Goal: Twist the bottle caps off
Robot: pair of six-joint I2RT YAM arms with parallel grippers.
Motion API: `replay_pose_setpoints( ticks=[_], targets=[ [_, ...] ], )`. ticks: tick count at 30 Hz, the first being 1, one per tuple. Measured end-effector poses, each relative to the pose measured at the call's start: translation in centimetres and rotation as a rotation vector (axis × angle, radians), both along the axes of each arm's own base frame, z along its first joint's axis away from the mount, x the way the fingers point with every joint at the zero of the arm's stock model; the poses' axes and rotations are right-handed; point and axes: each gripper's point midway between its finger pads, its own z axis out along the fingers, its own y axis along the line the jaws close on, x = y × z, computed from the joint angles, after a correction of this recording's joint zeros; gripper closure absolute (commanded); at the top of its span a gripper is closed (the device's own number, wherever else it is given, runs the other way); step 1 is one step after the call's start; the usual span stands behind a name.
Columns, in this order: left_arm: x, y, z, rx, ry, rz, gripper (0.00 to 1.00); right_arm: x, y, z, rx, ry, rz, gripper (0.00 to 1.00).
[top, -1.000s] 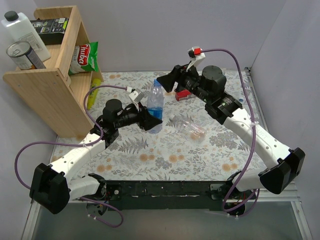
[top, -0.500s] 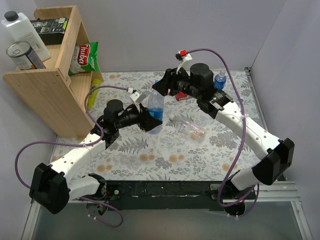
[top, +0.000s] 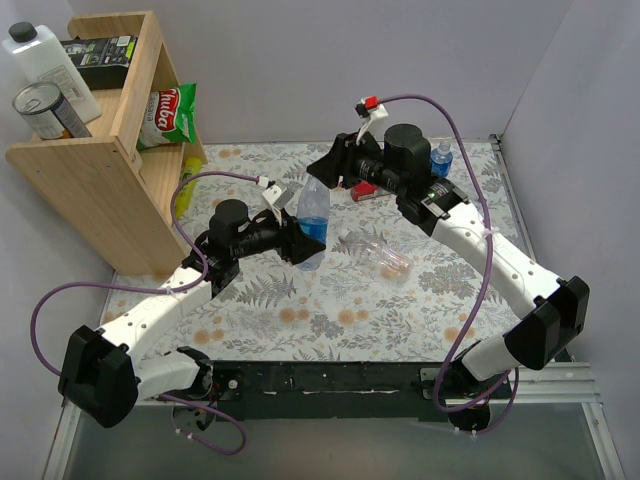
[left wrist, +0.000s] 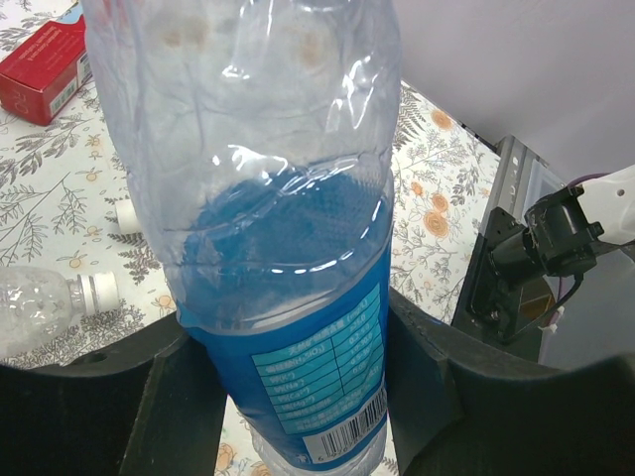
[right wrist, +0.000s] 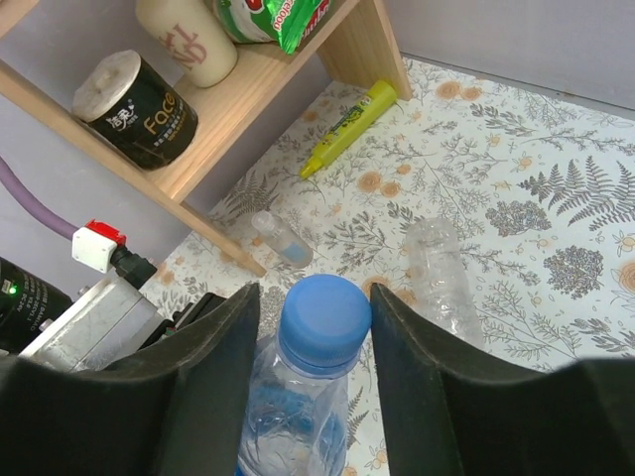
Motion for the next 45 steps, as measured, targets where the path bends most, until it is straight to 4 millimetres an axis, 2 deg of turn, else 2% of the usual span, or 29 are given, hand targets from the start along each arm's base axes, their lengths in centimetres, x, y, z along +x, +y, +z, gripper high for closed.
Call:
replay_pose_setpoints(
  ticks=[3, 6, 7, 8, 13, 17, 22, 28, 29, 30, 31, 33, 34, 35, 40, 45],
  targets=[
    [0.0, 0.0, 0.0, 0.001, -0.004, 0.000, 0.60, 0.1, -0.1, 0.0, 0.000, 0.000, -0.003, 0.62],
    [0.1, 0.0, 0.1, 0.001, -0.009, 0.001, 0.60, 0.1, -0.2, 0.0, 0.009, 0.010, -0.001, 0.84],
    [0.1, 0.0, 0.1, 0.002, -0.009, 0.001, 0.60, 0.1, -0.1, 0.1, 0.011, 0.012, 0.002, 0.97],
    [0.0, 0.0, 0.1, 0.002, -0.009, 0.000, 0.60, 0.1, -0.2, 0.0, 0.012, 0.012, 0.003, 0.99],
    [-0.1, -0.1, 0.0, 0.002, -0.003, -0.008, 0.60, 0.3, -0.4, -0.3, 0.057, -0.008, 0.051, 0.99],
    [-1.4, -0.5, 0.0, -0.005, 0.012, -0.075, 0.59, -0.6, -1.8, -0.7, 0.112, -0.020, 0.136, 0.99],
    [-3.9, -1.2, 1.2, -0.058, -0.002, -0.232, 0.59, -3.9, -3.2, 0.8, 0.144, -0.113, 0.295, 0.99],
    [-7.2, -1.6, 2.9, -0.133, -0.039, -0.431, 0.59, -8.2, -3.7, 3.2, 0.150, -0.290, 0.496, 0.99],
    [-7.5, -1.6, 3.1, -0.138, -0.043, -0.450, 0.59, -8.7, -3.8, 3.4, 0.148, -0.315, 0.520, 0.94],
    [-7.6, -1.5, 3.1, -0.140, -0.044, -0.461, 0.59, -9.0, -3.9, 3.5, 0.145, -0.326, 0.530, 0.81],
    [-7.7, -1.5, 3.1, -0.138, -0.046, -0.464, 0.59, -9.2, -3.9, 3.6, 0.142, -0.336, 0.536, 0.56],
    [-7.5, -1.5, 2.9, -0.130, -0.053, -0.454, 0.59, -9.2, -4.0, 3.5, 0.134, -0.343, 0.537, 0.36],
    [-7.2, -1.5, 2.7, -0.125, -0.051, -0.441, 0.59, -9.1, -4.0, 3.3, 0.129, -0.340, 0.533, 0.21],
    [-6.9, -1.6, 2.6, -0.119, -0.048, -0.421, 0.58, -9.0, -4.1, 3.0, 0.120, -0.330, 0.530, 0.16],
    [-4.5, -1.5, 1.9, -0.072, -0.049, -0.285, 0.58, -7.6, -4.3, 1.9, 0.091, -0.270, 0.441, 0.14],
    [-2.3, -1.0, 0.8, -0.014, -0.049, -0.152, 0.59, -5.7, -5.3, 1.6, 0.090, -0.222, 0.229, 0.19]
  ],
)
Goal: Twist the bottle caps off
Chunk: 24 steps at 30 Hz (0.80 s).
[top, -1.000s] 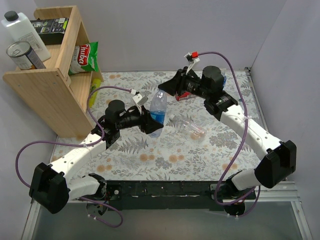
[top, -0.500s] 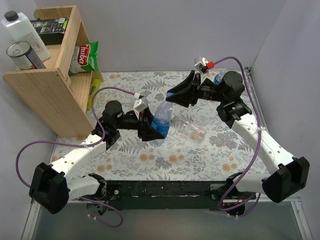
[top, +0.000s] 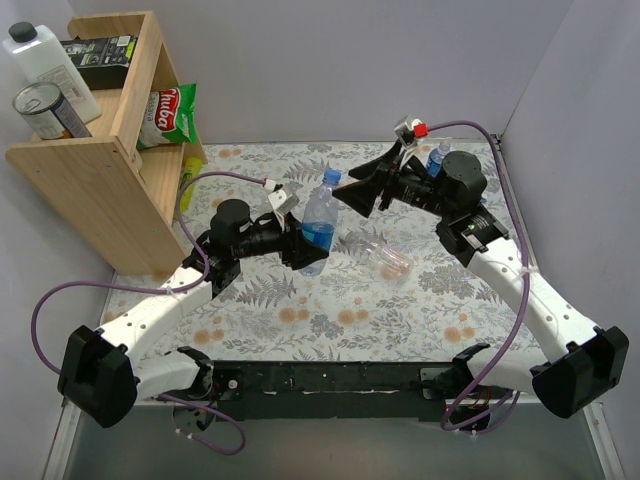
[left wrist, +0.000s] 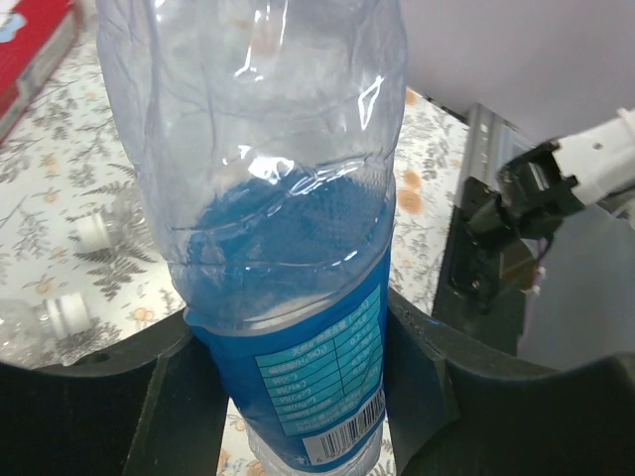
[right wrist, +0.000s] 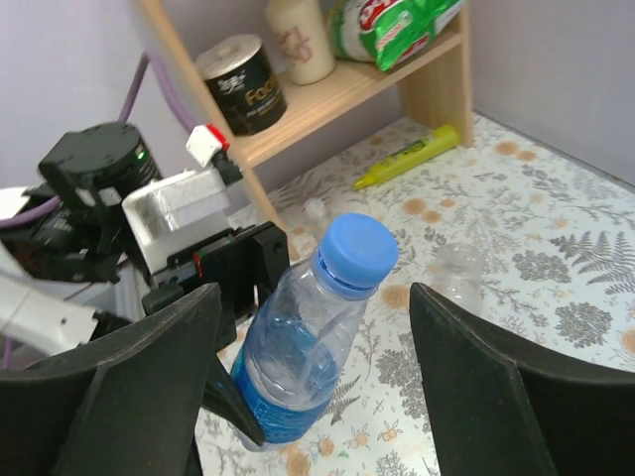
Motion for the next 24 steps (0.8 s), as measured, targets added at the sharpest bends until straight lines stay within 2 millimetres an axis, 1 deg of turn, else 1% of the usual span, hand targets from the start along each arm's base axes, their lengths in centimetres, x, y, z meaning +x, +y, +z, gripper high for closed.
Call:
replay_pose_setpoints(
  ticks=[3, 4, 8, 12, 16, 24],
  targets=[
    [1.1, 0.4, -0.6, 0.036, -0.002, 0.072, 0.59, 0.4, 0.4, 0.2, 0.013, 0.018, -0.072, 0.24],
    [1.4, 0.5, -0.7, 0.043, -0.005, 0.089, 0.59, 0.5, 0.7, 0.1, 0.011, 0.027, -0.094, 0.27],
    [2.2, 0.9, -1.3, 0.073, -0.008, 0.140, 0.59, 1.6, 1.6, -0.6, -0.012, 0.074, -0.165, 0.31],
    [2.3, 1.0, -1.6, 0.091, -0.008, 0.156, 0.59, 2.9, 2.0, -1.3, -0.029, 0.103, -0.216, 0.33],
    [2.4, 1.1, -1.7, 0.101, -0.015, 0.164, 0.59, 3.5, 2.2, -2.1, -0.052, 0.127, -0.239, 0.34],
    [2.4, 0.9, -1.5, 0.109, -0.034, 0.163, 0.59, 4.2, 2.8, -2.0, -0.057, 0.136, -0.238, 0.38]
  ],
)
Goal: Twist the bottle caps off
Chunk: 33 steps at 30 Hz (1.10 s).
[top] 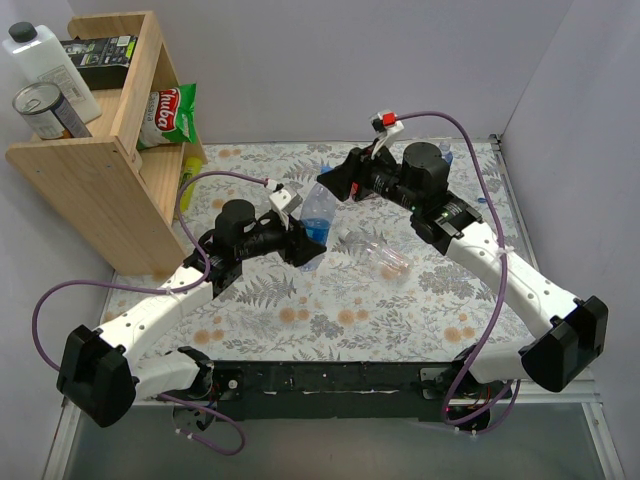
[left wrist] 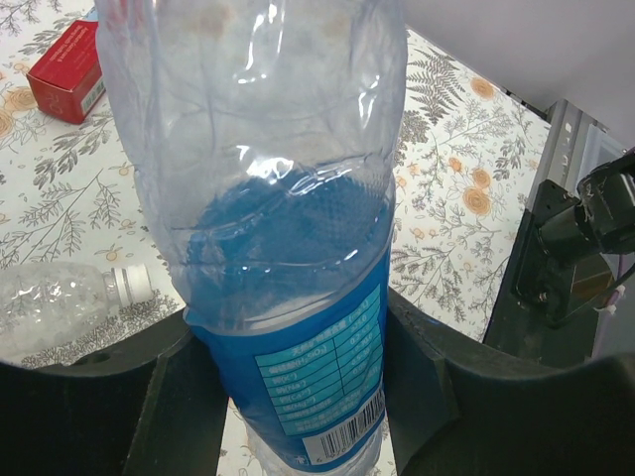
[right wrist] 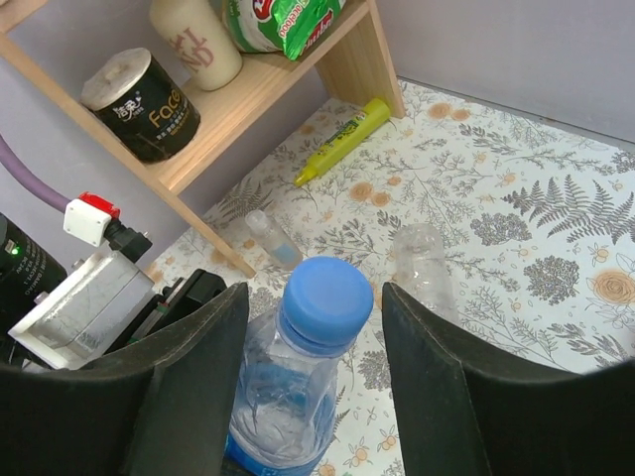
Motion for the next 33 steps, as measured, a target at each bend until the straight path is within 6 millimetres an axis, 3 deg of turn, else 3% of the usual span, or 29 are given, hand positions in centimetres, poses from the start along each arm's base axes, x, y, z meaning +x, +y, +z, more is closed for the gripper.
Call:
replay_pose_setpoints(
  ticks=[13, 16, 17, 20, 27, 33],
  targets=[
    [-0.7, -0.4, -0.4, 0.026, -0.002, -0.021, 0.59, 0.6, 1.1, -0.2, 0.000, 0.012, 0.029, 0.51],
    [-0.7, -0.4, -0.5, 0.027, 0.004, -0.022, 0.59, 0.8, 1.2, -0.6, -0.005, 0.019, 0.033, 0.63],
    [-0.8, -0.4, -0.5, 0.026, 0.005, -0.023, 0.59, 0.7, 1.3, -0.6, -0.003, 0.021, 0.034, 0.75],
    [-0.9, -0.5, -0.4, 0.021, 0.012, -0.030, 0.59, 0.6, 1.3, -0.6, -0.004, 0.019, 0.044, 0.91],
    [-1.8, -0.9, -0.1, -0.001, 0.019, -0.084, 0.59, 0.0, 0.4, -0.3, 0.016, 0.001, 0.174, 0.95],
    [-4.7, -1.9, 0.9, -0.059, 0.049, -0.251, 0.59, -3.2, -1.1, 0.6, 0.056, -0.072, 0.424, 0.95]
  ],
)
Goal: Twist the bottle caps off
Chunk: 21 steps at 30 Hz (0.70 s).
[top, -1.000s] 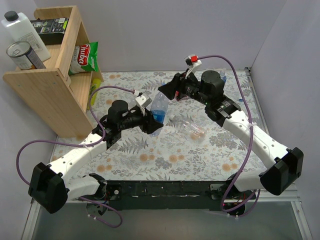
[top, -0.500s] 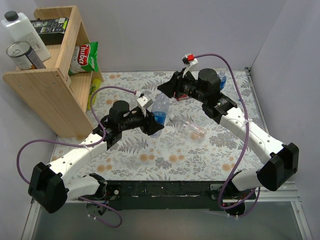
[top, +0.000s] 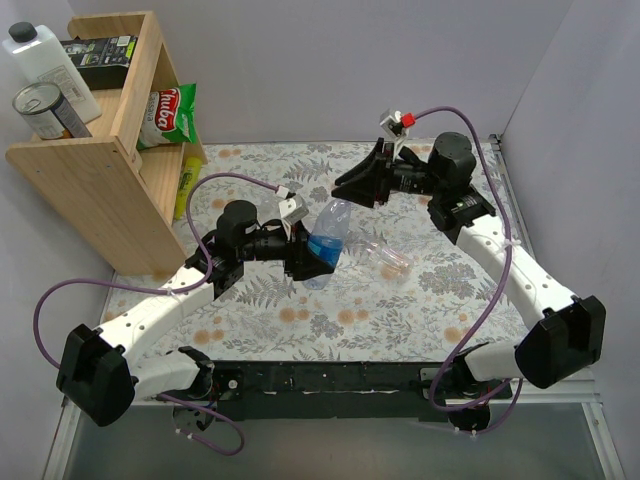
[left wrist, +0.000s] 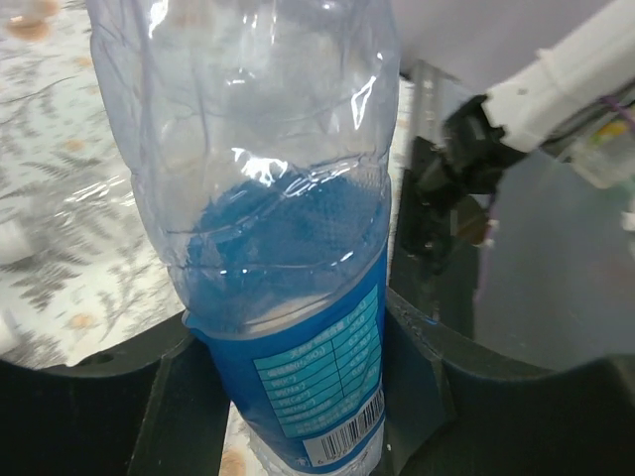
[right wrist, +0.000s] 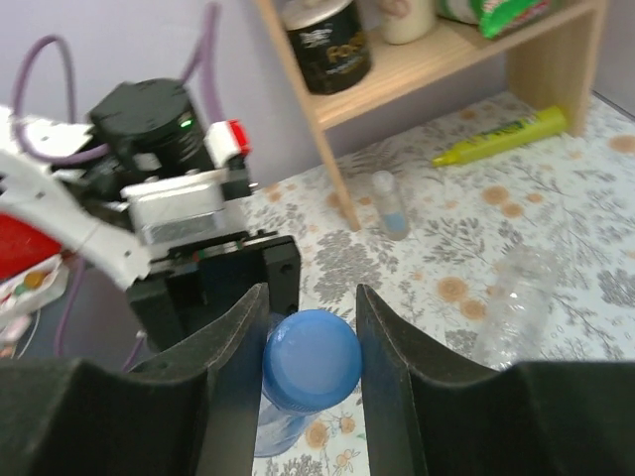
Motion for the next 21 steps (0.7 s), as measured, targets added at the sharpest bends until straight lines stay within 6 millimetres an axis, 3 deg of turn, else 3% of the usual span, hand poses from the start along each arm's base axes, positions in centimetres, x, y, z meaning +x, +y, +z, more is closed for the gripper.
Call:
replay_pose_setpoints(
  ticks=[4, 6, 7, 8, 11, 17, 21],
  targets=[
    [-2.6, -0.5, 1.3, -0.069, 0.026, -0.148, 0.59, -3.1, -0.6, 1.5, 0.027, -0.089, 0.165, 0.94],
    [-3.5, -0.5, 1.8, -0.091, 0.029, -0.204, 0.59, -4.3, -0.8, 2.0, 0.033, -0.129, 0.218, 0.84],
    [-3.7, -0.5, 2.0, -0.098, 0.030, -0.219, 0.59, -4.7, -0.9, 2.2, 0.034, -0.147, 0.234, 0.75],
    [-3.9, -0.5, 2.0, -0.101, 0.029, -0.226, 0.59, -4.9, -1.0, 2.4, 0.035, -0.161, 0.242, 0.55],
    [-3.5, -0.6, 1.9, -0.096, 0.018, -0.208, 0.58, -4.9, -1.2, 2.5, 0.032, -0.182, 0.234, 0.20],
    [-0.5, -0.4, 0.9, -0.038, -0.009, -0.041, 0.58, -2.5, -1.8, 1.8, 0.003, -0.120, 0.079, 0.17],
    [1.6, 0.2, 0.2, 0.008, -0.024, 0.082, 0.58, -0.7, -2.9, 2.4, 0.008, -0.075, -0.108, 0.22]
  ],
)
